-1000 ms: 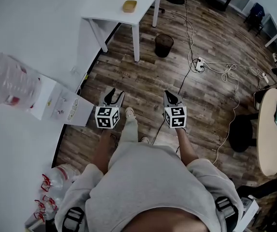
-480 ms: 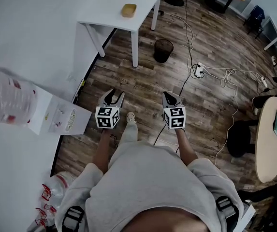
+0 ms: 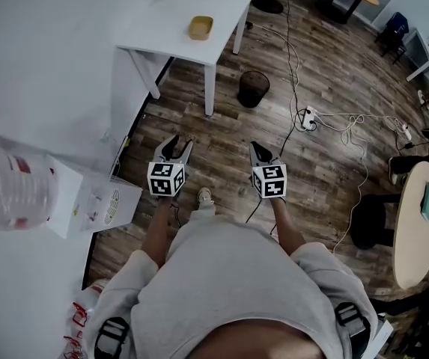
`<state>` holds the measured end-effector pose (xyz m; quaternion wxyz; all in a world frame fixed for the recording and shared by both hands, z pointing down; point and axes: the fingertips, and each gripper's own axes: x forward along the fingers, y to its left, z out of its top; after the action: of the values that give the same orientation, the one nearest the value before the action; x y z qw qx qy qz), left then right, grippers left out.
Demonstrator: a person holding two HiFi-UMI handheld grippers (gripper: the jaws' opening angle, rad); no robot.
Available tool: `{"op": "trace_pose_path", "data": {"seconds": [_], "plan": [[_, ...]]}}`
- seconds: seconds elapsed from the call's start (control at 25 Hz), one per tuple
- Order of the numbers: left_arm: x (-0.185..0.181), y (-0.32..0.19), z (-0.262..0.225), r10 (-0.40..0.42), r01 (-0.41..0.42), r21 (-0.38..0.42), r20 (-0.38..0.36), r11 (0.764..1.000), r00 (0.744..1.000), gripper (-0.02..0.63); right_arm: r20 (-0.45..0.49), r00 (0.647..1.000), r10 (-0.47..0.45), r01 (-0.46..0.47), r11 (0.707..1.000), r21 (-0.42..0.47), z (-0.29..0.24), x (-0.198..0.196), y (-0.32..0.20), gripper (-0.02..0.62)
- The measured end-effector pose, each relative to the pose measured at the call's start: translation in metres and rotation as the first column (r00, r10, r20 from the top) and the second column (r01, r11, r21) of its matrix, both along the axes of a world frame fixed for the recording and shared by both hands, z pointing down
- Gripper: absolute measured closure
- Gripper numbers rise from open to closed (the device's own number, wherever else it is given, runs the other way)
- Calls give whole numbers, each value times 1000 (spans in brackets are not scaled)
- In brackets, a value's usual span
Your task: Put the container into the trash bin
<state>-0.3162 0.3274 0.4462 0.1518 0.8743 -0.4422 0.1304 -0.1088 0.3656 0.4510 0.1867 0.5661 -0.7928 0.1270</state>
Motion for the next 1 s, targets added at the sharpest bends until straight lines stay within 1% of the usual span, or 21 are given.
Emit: {"op": "trace_pose_path", "data": {"seconds": [0.32, 0.6, 0.84, 1.0], "plan": [[-14, -74, 7, 15, -15, -17, -4, 1000, 1000, 417, -16, 1000, -7, 7, 1000, -28, 8, -20, -69, 581], [-20, -131, 8, 38, -38, -18, 1, 999, 999, 417, -7, 1000, 11, -11, 999, -35, 12, -31, -121, 581], [-21, -162, 15, 60, -60, -30, 7, 998, 998, 417, 1, 1000, 26, -26, 998, -53, 21, -36, -146, 581], [-18, -171, 17, 72, -72, -41, 9, 997, 997, 417, 4, 999, 36, -36, 997, -70, 26, -35, -151, 581]]}}
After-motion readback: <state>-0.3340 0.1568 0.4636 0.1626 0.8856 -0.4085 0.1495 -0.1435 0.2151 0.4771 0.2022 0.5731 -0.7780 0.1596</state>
